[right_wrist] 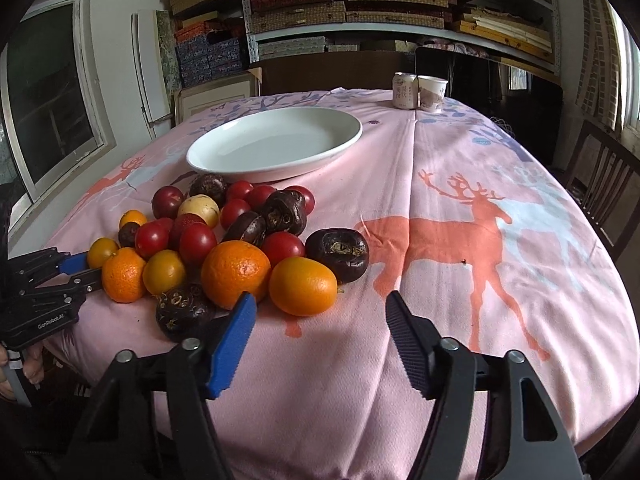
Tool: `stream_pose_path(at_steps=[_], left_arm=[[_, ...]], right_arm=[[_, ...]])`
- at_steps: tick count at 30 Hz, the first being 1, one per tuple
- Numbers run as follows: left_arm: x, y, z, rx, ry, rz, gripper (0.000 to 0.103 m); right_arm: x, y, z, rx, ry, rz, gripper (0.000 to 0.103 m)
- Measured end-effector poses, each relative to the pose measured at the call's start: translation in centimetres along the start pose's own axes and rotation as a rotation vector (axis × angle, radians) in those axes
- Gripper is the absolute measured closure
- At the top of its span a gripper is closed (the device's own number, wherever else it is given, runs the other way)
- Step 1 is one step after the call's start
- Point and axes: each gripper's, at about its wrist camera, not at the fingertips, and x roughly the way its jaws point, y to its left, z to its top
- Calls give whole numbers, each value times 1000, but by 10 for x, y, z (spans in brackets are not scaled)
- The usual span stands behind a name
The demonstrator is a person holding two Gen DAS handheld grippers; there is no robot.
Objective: Organize fruits
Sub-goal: 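Grasp a small orange with the left gripper while the right gripper grasps another orange, then carry both oranges over the white plate and open both grippers to drop them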
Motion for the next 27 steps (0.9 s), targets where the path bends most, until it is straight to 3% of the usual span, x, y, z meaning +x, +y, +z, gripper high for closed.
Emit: stream_pose_path(at_steps=[8, 18, 20, 24, 27], left_arm=[[2, 2, -3, -15, 4, -5, 68], [-16, 12, -3, -53, -25, -11, 68], [-23, 16, 0, -64, -40, -15, 68], [-28, 19, 21, -65, -69, -20, 68], [-20, 19, 37, -85, -59, -21, 68]], right_arm=[[17, -1, 3, 47, 9, 88, 61], [-11, -14, 4, 88, -68, 122, 64], [-21, -19, 12, 95, -101, 141, 82], [-21, -17, 39, 57, -117, 134, 81], [-7, -16, 47, 48, -57, 116, 79]])
